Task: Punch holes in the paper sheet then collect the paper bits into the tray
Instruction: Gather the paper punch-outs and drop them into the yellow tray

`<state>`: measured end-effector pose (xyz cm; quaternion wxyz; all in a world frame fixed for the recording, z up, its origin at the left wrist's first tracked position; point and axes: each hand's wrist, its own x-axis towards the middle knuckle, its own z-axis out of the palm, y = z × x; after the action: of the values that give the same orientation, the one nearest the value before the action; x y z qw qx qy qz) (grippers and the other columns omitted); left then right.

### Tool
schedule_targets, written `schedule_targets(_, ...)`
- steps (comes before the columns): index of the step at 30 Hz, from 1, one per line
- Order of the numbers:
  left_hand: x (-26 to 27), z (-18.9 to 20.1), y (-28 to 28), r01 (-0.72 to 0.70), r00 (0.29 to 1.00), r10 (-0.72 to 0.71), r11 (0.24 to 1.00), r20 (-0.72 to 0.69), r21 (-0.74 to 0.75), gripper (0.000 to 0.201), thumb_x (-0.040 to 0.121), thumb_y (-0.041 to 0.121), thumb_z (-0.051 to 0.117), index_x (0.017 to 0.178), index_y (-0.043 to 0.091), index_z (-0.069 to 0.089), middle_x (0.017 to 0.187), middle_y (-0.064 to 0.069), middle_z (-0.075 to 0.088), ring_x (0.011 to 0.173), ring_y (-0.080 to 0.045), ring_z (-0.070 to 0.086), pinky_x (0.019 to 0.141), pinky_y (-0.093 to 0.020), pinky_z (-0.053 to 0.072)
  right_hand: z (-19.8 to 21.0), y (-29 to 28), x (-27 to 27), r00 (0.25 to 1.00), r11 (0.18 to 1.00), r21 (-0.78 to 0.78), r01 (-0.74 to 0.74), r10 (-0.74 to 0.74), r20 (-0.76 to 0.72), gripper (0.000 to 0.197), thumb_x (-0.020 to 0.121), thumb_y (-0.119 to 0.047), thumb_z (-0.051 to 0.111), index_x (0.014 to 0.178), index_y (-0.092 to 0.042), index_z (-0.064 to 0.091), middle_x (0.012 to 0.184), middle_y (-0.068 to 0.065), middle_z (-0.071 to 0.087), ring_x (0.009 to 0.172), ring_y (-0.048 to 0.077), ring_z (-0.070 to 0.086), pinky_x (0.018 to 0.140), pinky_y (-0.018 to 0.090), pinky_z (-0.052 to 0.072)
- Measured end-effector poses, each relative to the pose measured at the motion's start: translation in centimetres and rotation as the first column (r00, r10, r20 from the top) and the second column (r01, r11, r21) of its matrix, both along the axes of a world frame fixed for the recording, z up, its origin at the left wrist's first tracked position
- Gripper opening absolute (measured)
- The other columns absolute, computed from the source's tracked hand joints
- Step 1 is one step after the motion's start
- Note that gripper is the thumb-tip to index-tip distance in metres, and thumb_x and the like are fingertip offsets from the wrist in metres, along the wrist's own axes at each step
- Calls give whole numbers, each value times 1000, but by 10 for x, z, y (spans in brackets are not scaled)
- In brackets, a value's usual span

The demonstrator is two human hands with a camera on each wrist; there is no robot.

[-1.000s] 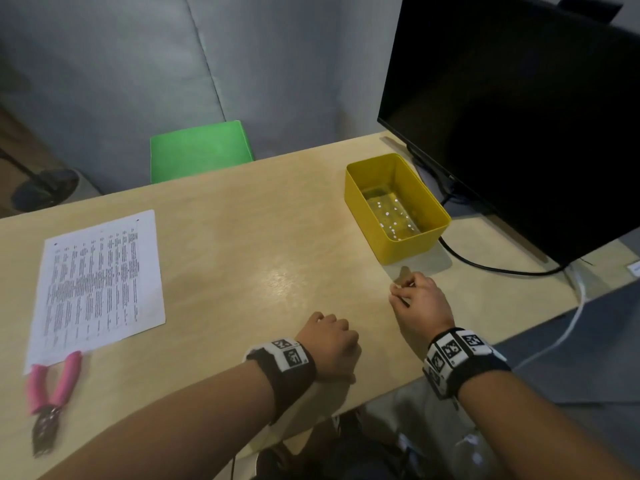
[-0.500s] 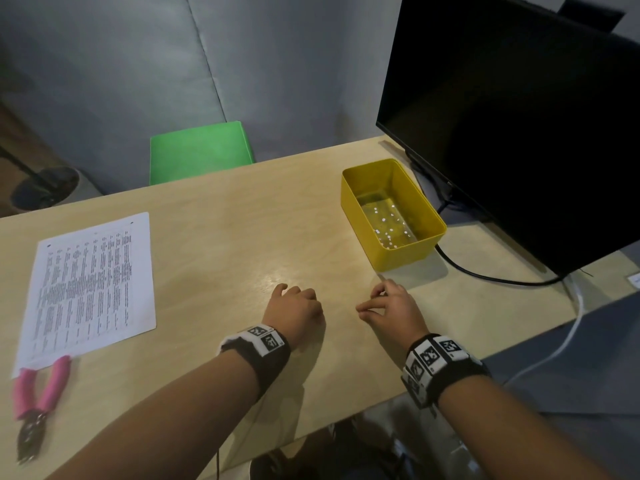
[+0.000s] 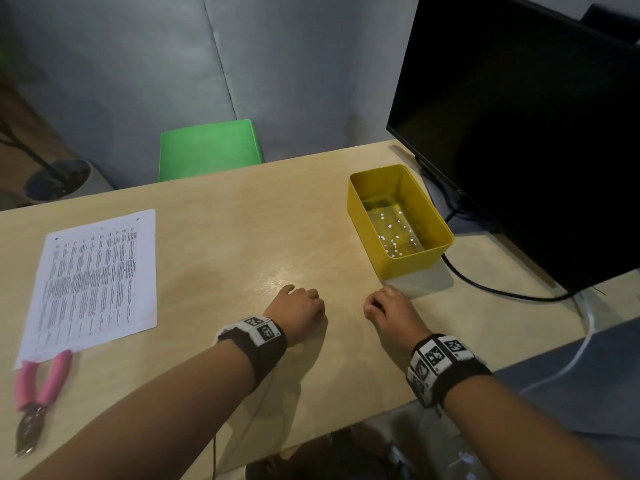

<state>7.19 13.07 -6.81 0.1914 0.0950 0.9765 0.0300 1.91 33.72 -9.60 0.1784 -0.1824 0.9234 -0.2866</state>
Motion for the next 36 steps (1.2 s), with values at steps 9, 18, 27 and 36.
schedule_targets(9,-2,2,-3,-30,998,33,997,-51,70,28,95,34,43,109,21,64,115,1,58,99,-23,58,100,-34,31,10,5,-16,999,997,-72,-17,20,42,8,91,-16,58,93,-13,65,95,0,62,86,10,57,79,21,48)
schedule_targets(18,2,3,-2,21,1000,-21,1000,-23,10,30,93,36,44,110,23,65,116,2,58,104,-25,55,101,-35,31,5,0,-19,959,951,149,-272,281,-45,18,89,-26,62,97,-14,72,98,-1,58,90,14,55,77,31,48)
schedule_targets(27,-2,6,8,52,996,-47,996,73,-68,26,95,29,46,108,26,67,112,2,58,108,-26,54,115,-53,13,-3,1,-11,935,927,215,-307,336,-112,14,95,-23,50,95,-19,64,95,-6,53,84,14,53,76,36,50)
schedule_targets(36,-2,-5,3,60,998,-60,996,7,-61,35,98,31,35,109,13,62,113,-5,59,103,-29,50,96,-40,34,13,-8,-6,960,927,256,-272,279,12,14,84,-1,51,92,-13,50,93,-3,44,82,18,48,73,31,43)
